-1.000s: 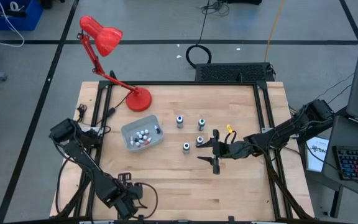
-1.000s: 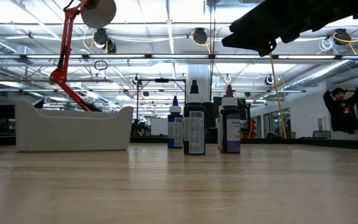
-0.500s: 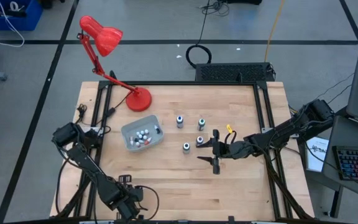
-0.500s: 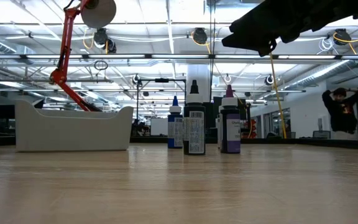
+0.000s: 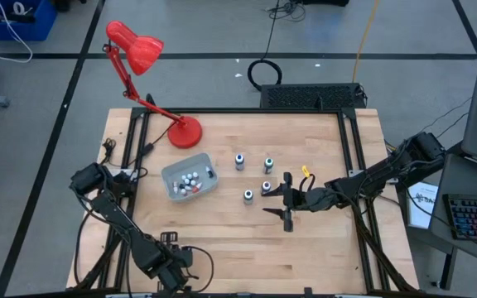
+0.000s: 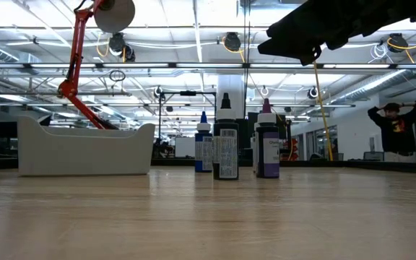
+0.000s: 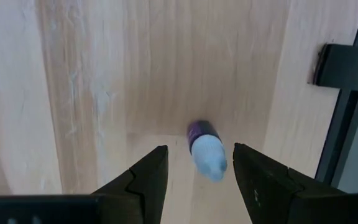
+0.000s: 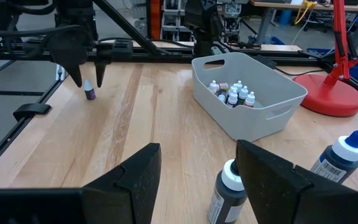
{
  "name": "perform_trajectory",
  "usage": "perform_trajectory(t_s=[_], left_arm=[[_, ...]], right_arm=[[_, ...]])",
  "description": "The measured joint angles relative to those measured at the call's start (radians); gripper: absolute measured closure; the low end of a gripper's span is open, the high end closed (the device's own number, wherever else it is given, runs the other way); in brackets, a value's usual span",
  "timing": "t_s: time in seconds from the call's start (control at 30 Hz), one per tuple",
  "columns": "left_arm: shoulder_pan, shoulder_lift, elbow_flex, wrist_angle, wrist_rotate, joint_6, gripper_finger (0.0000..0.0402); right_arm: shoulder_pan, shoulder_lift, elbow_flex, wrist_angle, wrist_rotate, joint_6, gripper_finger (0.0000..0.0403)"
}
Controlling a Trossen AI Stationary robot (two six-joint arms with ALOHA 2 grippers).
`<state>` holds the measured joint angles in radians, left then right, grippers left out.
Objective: Pick & Place food coloring
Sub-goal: Put the small purple coloring bottle into the gray container
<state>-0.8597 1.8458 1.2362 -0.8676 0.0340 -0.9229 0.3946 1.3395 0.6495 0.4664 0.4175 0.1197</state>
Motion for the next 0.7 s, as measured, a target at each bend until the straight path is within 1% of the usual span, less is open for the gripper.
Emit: perform_trajectory(t_s=[0.13, 0.2, 0.3, 0.47, 0.53, 0.7], left_arm=[[0.000, 0.000, 0.000, 0.006, -0.006, -0.008, 0.0222], [0.000, 0.000, 0.000, 0.005, -0.006, -0.014, 0.0232], [0.000, 0.000, 0.000, 0.010, -0.003, -0.014, 0.0263], [0.002, 0.000, 0.001, 0.023, -0.001, -0.014, 0.0329], [0.006, -0.001, 0.002, 0.032, -0.001, 0.012, 0.0350], [0.020, -0.001, 0.002, 0.043, 0.002, 0.089, 0.0351]], right_arm=[[0.000, 0.000, 0.000, 0.000, 0.000, 0.000, 0.0206], [0.000, 0.000, 0.000, 0.000, 0.000, 0.000, 0.0206], [0.000, 0.000, 0.000, 0.000, 0.000, 0.000, 0.0206], [0.000, 0.000, 0.000, 0.000, 0.000, 0.000, 0.0206], [0.000, 0.000, 0.000, 0.000, 0.000, 0.000, 0.0206], [0.000, 0.000, 0.000, 0.000, 0.000, 0.011, 0.0206]])
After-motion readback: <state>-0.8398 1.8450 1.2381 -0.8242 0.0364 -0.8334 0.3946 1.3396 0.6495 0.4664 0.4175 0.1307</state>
